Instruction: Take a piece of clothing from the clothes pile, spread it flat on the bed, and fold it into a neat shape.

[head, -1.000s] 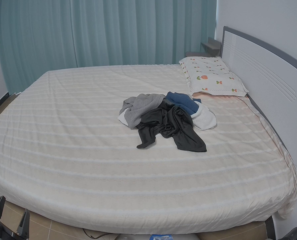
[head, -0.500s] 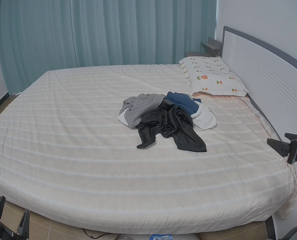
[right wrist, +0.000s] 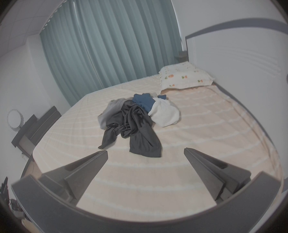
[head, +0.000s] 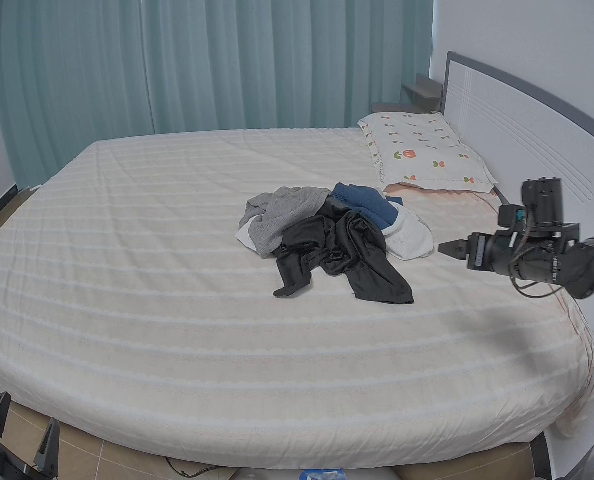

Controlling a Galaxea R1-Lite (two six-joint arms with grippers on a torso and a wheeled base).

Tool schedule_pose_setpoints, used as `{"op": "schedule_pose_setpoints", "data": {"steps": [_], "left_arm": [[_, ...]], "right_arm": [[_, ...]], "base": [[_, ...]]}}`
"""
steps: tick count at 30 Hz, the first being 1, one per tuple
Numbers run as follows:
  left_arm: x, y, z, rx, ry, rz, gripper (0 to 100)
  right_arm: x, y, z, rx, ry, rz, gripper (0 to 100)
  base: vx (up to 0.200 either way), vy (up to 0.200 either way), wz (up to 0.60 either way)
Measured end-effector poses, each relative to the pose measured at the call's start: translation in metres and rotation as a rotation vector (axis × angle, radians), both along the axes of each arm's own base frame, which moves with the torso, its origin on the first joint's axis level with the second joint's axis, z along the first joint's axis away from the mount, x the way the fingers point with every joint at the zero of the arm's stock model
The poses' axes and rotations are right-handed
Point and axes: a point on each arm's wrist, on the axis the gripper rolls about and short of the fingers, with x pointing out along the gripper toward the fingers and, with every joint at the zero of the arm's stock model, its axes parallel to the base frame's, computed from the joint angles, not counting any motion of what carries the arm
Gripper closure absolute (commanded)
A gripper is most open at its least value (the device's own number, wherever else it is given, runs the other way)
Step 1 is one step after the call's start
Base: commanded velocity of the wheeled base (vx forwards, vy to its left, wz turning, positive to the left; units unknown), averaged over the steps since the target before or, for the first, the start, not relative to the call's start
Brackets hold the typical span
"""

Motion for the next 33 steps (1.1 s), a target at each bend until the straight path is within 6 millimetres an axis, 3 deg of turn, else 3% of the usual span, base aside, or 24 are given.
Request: {"op": "schedule_pose_setpoints", "data": {"steps": [8,13,19,33], "left_arm": [[0.000,0.000,0.000,0.000,0.000,0.000,0],[0.000,0.000,0.000,0.000,0.000,0.000,0],[0.000,0.000,0.000,0.000,0.000,0.000,0],[0.000,0.000,0.000,0.000,0.000,0.000,0]], "right_arm": [[0.095,0.034,-0.069,0.060,0.075,-0.032,0],[0.128,0.053,-0.110,0.101,0.119,-0.052,0],[0.139,0.067,-0.147,0.074,0.163,-0.073,0],[0.148,0.061,-0.171,0.020,0.179,-0.108,0]], "base": [[0.000,0.000,0.00],[0.000,0.000,0.00],[0.000,0.000,0.00],[0.000,0.000,0.00]]}}
